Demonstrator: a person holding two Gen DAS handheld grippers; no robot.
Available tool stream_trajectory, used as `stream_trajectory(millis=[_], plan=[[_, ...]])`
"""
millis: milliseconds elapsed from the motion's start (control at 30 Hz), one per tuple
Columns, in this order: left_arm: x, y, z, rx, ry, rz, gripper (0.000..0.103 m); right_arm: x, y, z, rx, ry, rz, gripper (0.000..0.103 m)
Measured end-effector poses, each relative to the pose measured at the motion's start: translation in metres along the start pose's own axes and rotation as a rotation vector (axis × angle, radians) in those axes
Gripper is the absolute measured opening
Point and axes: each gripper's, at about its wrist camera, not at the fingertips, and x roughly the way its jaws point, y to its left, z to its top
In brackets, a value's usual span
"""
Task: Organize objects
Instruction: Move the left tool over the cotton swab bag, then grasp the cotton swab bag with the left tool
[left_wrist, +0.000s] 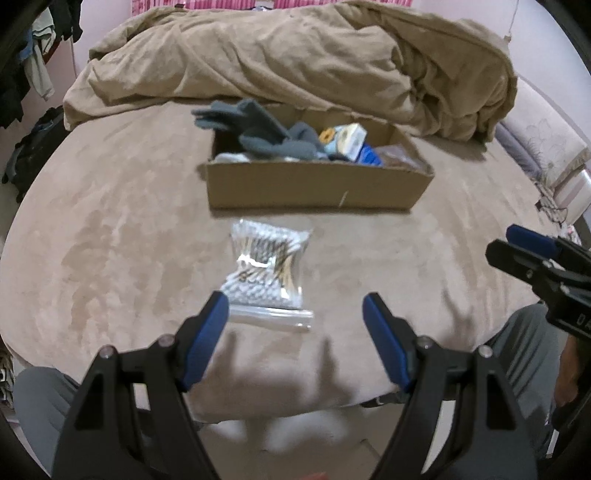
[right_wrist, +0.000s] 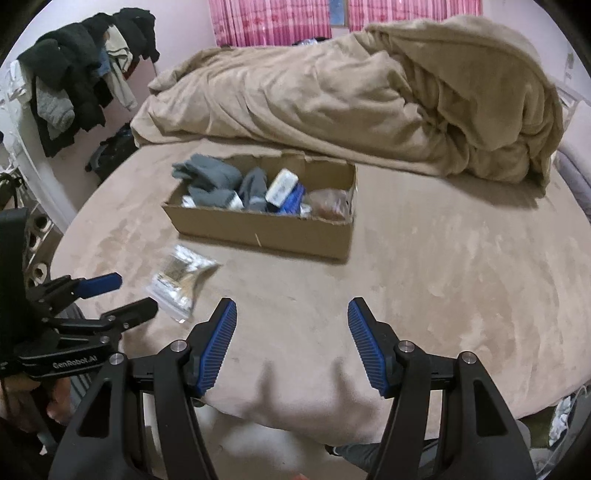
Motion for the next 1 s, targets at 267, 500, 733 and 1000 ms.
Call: stream_trajectory(millis=[267,500,733,1000], plan=[[0.040,0.008,0.008,0.039,0.021,0.029,0.076,0.047,-0.015,-0.008,0.020,0.056,-0.019,0.066],[0.067,0.018,0.015,0.028,0.030,0.048,0.076,0.077,-0.023,-0.005,0.036,0.079,-0.014,0.066],[0.089,0.025,0.014,0.003,0.060,0.043,0.076,0.092,-0.024,-0.008,0.048,0.106,-0.003,0.066],[0.077,0.025,0.011,-0.005,0.040,0.036,0.057,0.087,-0.028,-0.009,0.063,0.107,-0.008,0.066]])
